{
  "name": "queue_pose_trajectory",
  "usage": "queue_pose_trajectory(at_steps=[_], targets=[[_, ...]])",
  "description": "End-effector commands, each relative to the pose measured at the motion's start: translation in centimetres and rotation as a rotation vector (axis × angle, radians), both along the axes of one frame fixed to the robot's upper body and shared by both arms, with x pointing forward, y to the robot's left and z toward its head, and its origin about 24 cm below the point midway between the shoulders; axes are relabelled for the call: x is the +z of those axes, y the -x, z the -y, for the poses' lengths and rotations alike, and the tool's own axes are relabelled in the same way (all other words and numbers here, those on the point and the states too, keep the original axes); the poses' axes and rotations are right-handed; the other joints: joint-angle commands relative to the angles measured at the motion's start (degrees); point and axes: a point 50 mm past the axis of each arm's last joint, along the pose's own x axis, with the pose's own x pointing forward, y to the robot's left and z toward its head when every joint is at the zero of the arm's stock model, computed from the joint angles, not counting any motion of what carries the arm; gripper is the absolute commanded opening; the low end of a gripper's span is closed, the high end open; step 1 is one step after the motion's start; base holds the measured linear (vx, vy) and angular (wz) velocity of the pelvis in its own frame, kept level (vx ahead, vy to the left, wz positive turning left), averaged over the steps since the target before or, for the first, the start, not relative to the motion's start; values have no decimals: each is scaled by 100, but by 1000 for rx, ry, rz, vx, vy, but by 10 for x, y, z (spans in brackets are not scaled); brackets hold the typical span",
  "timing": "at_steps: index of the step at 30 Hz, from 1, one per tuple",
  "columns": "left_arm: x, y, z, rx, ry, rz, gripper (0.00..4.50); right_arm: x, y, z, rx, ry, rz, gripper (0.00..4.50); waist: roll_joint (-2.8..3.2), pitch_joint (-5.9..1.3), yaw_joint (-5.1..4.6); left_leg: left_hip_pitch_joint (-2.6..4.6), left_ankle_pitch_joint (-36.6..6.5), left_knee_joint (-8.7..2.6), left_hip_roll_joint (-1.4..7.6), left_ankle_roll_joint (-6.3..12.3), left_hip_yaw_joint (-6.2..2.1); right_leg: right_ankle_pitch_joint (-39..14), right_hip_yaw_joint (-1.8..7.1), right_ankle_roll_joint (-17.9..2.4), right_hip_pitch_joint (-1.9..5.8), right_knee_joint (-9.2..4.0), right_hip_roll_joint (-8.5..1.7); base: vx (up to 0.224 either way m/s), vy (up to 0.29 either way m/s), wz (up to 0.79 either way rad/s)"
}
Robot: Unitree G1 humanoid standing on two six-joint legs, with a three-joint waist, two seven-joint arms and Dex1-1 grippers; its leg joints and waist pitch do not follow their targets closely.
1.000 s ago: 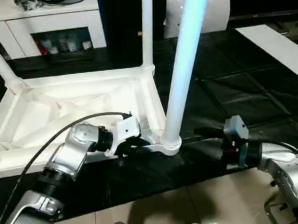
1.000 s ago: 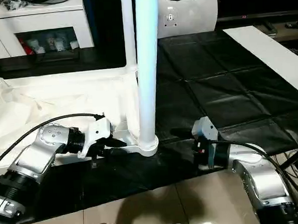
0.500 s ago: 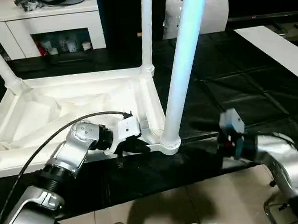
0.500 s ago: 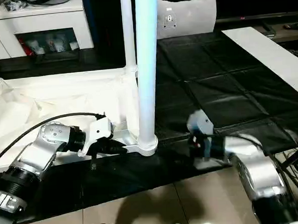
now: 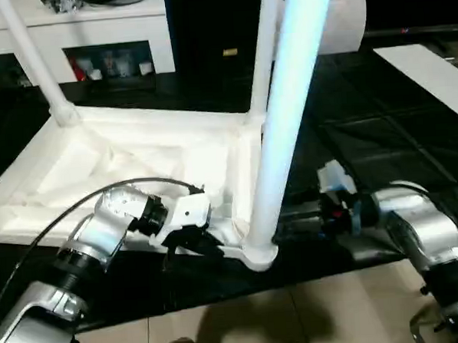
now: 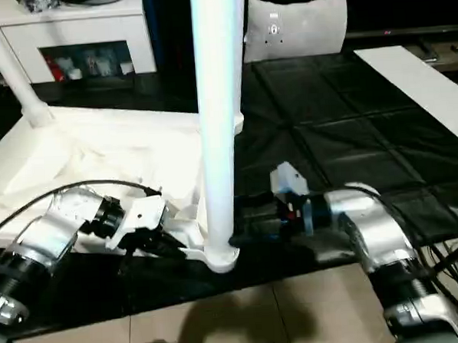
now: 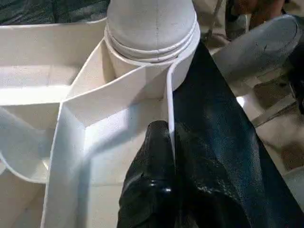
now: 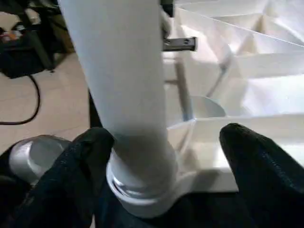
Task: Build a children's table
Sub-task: Rotate leg to tighten
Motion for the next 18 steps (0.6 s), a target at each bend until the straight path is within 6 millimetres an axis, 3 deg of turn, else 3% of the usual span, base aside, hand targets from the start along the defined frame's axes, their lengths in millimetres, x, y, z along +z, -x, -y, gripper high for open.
queue_pose_trajectory(at_steps=[1, 7, 8, 12, 13, 18], targets=[[3, 3, 12, -106, -15, 10, 0, 3, -2, -4, 42, 3, 12, 359, -34, -355, -49, 107, -1734, -431, 220, 189, -33, -2146, 208, -1129, 194, -476, -336, 0, 0, 0], [3, 1, 15, -127, -25, 14, 0, -2, 1, -16, 151, 21, -15, 307, -43, -321, -44, 114, -1817, -451, 236, 179, -36, -2047, 214, -1202, 180, -467, -342, 0, 0, 0], [3, 1, 15, -129, -27, 15, 0, -4, 2, -18, 167, 27, -27, 285, -45, -303, -44, 120, -1871, -461, 237, 165, -38, -2110, 215, -1192, 169, -475, -341, 0, 0, 0], [3, 2, 15, -135, -29, 15, 0, -7, 1, -20, 185, 30, -65, 274, -45, -250, -51, 132, -2121, -487, 240, 105, -52, -2383, 222, -1147, 146, -503, -349, 0, 0, 0], [3, 2, 15, -135, -31, 14, 0, -7, 1, -21, 190, 30, -74, 246, -50, -246, -53, 127, -2138, -492, 241, 101, -54, -2417, 224, -1131, 151, -507, -354, 0, 0, 0], [4, 1, 13, -134, -35, 11, 0, -7, 1, -22, 215, 30, -105, 216, -51, -222, -66, 127, -2179, -510, 249, 85, -67, -2565, 236, -1073, 141, -526, -370, 0, 0, 0]])
